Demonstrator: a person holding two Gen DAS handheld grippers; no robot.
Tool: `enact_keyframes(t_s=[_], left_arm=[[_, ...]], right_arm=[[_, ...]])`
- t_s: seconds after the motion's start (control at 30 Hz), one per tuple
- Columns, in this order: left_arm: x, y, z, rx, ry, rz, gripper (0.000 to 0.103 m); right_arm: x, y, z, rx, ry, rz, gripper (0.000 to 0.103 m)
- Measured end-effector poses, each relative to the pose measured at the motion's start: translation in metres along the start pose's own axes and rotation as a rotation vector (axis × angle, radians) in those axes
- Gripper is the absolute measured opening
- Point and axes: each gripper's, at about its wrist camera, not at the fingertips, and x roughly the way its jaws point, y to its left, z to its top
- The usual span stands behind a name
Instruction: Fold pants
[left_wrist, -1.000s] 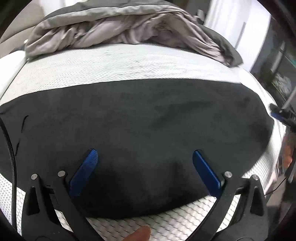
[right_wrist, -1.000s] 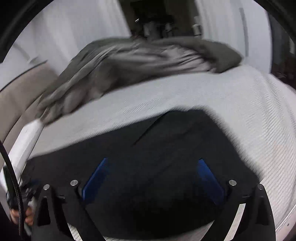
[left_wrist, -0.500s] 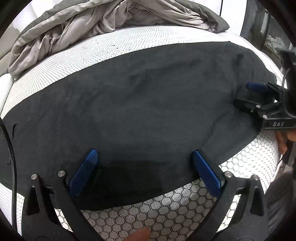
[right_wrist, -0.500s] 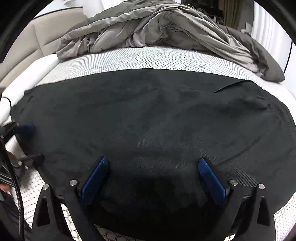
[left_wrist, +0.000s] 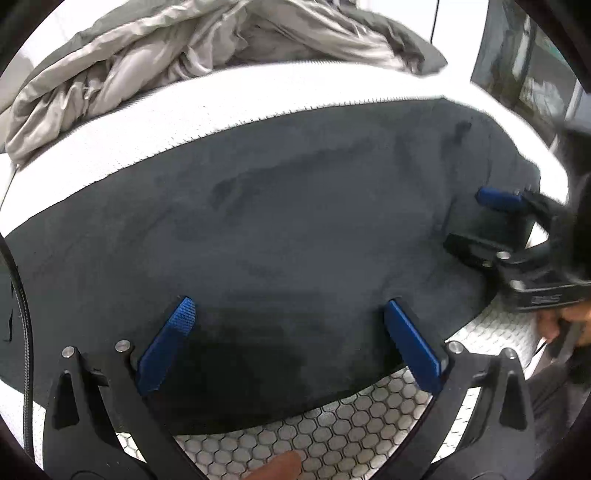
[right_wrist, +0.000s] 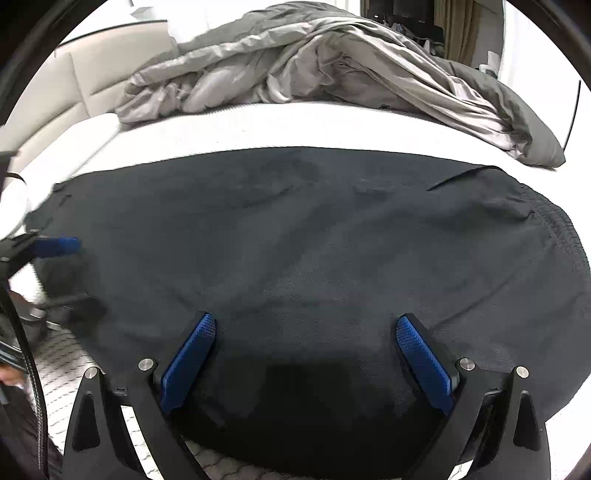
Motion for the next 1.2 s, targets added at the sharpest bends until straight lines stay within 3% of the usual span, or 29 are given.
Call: enact_keyframes(t_s=[0.13, 0.2, 0.33, 0.43, 0.63, 0.9, 1.0, 1.07, 1.13, 1.2], left_arm=[[0.011, 0.004, -0.003, 0.017, 0.024, -0.005, 0.102], [0.010, 0.008, -0.005, 0.012, 0.025, -0.003, 0.102], [0.009, 0.015, -0.009, -0.003, 0.024, -0.003, 0.102], [0.008, 0.013, -0.010, 0.003, 0.023, 0.010, 0.102], [0.009, 0.013, -0.009, 0.001, 0.028, 0.019, 0.102], [0.002, 0.010, -0.007, -0.008, 0.009, 0.016, 0.102], [-0.008, -0.001, -0.002, -0.004, -0.048, -0.025, 0.102], [-0.002, -0.012, 0.001, 0.025, -0.012, -0.050, 0.102], [0.009, -0.020, 0.000, 0.059, 0.025, -0.018, 0.102], [0.013, -0.017, 0.001, 0.051, 0.033, -0.005, 0.102]], right_arm=[[-0.001, -0.002, -0.006, -0.089, 0.035, -0.012, 0.099], [-0.006, -0.018, -0.008, -0.066, 0.034, -0.043, 0.099], [-0.013, -0.069, -0.015, 0.056, 0.039, -0.276, 0.100], [-0.016, -0.089, -0.019, 0.173, 0.029, -0.224, 0.100], [-0.007, -0.066, -0.016, 0.079, 0.035, -0.280, 0.102], [-0.012, -0.069, -0.013, 0.087, 0.017, -0.265, 0.103], [-0.023, -0.043, -0.008, 0.068, -0.028, -0.107, 0.103], [-0.019, -0.019, -0.004, 0.008, -0.013, -0.031, 0.103], [-0.007, 0.006, -0.004, -0.083, 0.029, 0.006, 0.103], [0.000, 0.015, -0.005, -0.145, 0.039, -0.011, 0.103]])
